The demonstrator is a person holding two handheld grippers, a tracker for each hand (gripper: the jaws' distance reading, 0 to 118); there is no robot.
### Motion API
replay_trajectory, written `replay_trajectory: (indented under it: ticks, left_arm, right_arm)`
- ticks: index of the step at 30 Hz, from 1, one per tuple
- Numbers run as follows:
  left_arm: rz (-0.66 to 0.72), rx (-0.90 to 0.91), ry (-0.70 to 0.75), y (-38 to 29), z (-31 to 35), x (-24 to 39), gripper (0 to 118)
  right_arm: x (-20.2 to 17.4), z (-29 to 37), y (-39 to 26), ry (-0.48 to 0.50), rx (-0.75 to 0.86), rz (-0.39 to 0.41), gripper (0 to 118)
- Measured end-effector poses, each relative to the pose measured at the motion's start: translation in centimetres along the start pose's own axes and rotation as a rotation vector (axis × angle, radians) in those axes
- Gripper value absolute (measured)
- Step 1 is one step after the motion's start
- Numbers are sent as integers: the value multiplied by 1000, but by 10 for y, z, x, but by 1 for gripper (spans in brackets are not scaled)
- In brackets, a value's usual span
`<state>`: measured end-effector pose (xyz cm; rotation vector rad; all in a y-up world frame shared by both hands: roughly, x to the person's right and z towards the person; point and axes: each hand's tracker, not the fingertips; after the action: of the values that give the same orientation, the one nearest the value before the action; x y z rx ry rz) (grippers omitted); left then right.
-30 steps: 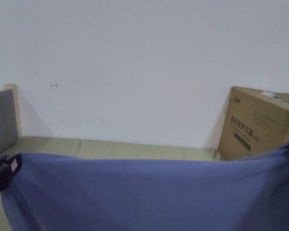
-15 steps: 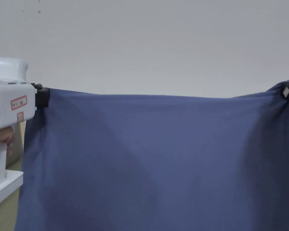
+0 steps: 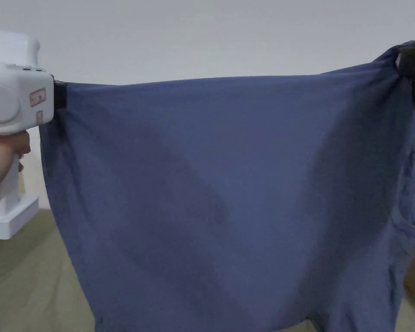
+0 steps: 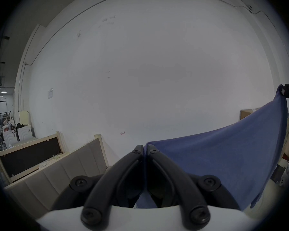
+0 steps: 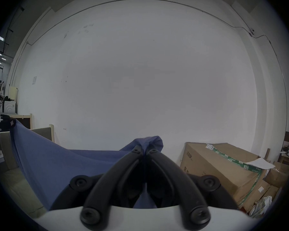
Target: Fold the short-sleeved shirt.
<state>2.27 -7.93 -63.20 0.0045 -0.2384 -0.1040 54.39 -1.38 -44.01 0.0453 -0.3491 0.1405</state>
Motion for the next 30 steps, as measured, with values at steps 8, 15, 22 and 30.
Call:
replay_trajectory:
  ticks: [8, 15, 22, 30]
  left_arm:
    - [-2, -126, -37, -97, -23, 18, 3]
    - [95, -271, -92, -203, 40, 35, 3]
    - [166, -365, -116, -266, 171, 14, 3]
    - [174, -419, -150, -309, 332, -17, 3]
  right_arm:
    - [2, -19, -117, 40, -65, -10, 1]
    - [1, 57, -222, 91, -204, -92, 1]
    - [-1, 215, -257, 158, -277, -81, 1]
    - [-5, 392, -305, 203, -391, -78, 1]
